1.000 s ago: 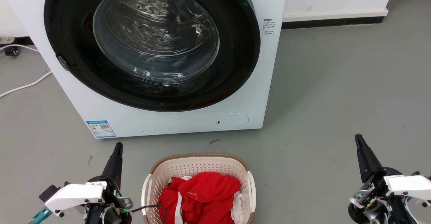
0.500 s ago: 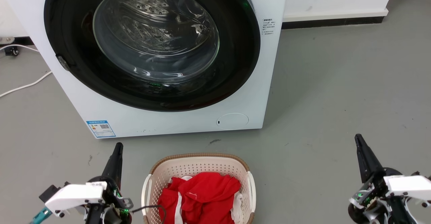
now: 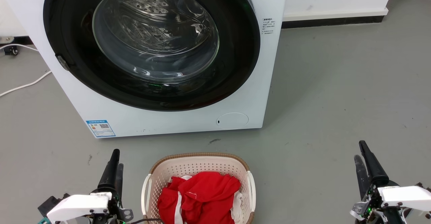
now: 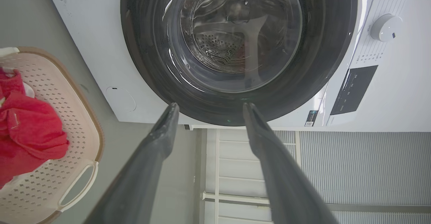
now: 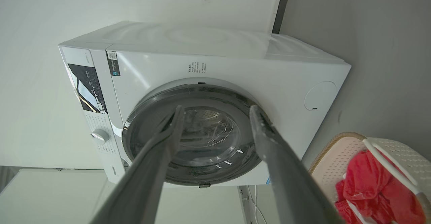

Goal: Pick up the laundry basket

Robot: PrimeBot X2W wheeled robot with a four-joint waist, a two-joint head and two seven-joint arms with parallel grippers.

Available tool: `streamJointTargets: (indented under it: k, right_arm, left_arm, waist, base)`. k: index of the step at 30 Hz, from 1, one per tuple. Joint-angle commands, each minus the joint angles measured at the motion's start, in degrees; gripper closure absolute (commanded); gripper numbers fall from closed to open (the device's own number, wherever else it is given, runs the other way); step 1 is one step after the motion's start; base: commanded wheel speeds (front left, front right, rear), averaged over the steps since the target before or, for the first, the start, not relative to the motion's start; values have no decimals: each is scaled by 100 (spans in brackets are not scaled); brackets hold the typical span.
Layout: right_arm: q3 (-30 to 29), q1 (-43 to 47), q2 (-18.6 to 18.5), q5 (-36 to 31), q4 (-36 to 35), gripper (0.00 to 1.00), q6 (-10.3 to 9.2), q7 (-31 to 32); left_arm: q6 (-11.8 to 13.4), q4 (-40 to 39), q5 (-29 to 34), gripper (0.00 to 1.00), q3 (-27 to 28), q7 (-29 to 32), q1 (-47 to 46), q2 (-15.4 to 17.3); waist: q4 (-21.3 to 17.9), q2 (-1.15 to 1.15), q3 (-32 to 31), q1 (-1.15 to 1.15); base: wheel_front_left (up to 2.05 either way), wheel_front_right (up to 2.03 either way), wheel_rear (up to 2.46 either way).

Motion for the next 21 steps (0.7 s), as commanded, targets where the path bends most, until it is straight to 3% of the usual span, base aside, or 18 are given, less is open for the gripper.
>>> streamJointTargets:
  k: [1, 21]
  right_arm:
    - [-15, -56, -14, -330, -186, 0, 1, -77]
    - [251, 144, -22, -3116, -794, 0, 1, -566]
  left_arm:
    - [-4, -157, 269, 0, 36, -81, -130, 19]
    - [260, -616, 2537, 0, -175, -569, -83, 29]
  waist:
    - [-1, 0, 4, 0]
    - [0, 0, 32, 0]
  base:
    - [0, 0, 0]
    - [0, 0, 0]
